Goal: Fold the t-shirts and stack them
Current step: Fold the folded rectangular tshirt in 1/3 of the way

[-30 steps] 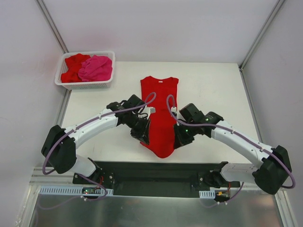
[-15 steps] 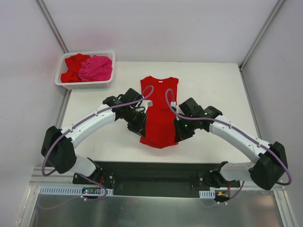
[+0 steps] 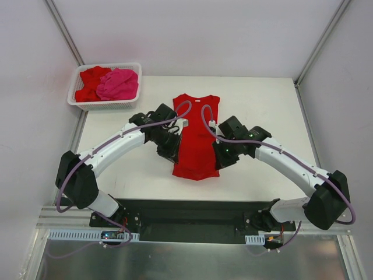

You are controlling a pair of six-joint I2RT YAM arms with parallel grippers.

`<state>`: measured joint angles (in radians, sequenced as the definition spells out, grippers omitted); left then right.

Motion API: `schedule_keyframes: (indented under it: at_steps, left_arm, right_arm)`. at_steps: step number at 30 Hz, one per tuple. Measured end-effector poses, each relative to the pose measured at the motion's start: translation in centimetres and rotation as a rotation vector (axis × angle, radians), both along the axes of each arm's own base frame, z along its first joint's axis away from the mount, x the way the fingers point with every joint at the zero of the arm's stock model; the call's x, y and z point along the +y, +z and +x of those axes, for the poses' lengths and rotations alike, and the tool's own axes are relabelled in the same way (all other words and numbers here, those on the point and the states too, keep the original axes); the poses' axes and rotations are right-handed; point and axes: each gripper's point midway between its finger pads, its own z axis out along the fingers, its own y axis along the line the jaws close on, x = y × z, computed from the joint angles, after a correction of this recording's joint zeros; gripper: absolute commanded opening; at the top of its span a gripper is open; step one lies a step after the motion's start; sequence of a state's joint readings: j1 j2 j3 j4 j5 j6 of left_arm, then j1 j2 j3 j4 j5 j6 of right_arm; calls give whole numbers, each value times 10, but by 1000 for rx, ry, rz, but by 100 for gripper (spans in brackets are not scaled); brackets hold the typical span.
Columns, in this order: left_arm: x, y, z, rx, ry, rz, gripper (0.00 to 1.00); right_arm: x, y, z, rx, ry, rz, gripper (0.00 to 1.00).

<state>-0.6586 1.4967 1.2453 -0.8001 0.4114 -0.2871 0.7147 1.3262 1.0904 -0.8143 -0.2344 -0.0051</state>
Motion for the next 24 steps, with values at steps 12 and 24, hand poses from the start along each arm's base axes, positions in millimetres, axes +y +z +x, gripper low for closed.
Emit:
schedule_keyframes:
  at_steps: [12, 24]
  left_arm:
    - [8, -5, 14, -28, 20, 45, 0]
    - [5, -5, 38, -77, 16, 73, 0]
  right_arm:
    - [0, -5, 24, -62, -25, -52, 1]
    - [-1, 0, 46, -126, -49, -93, 1]
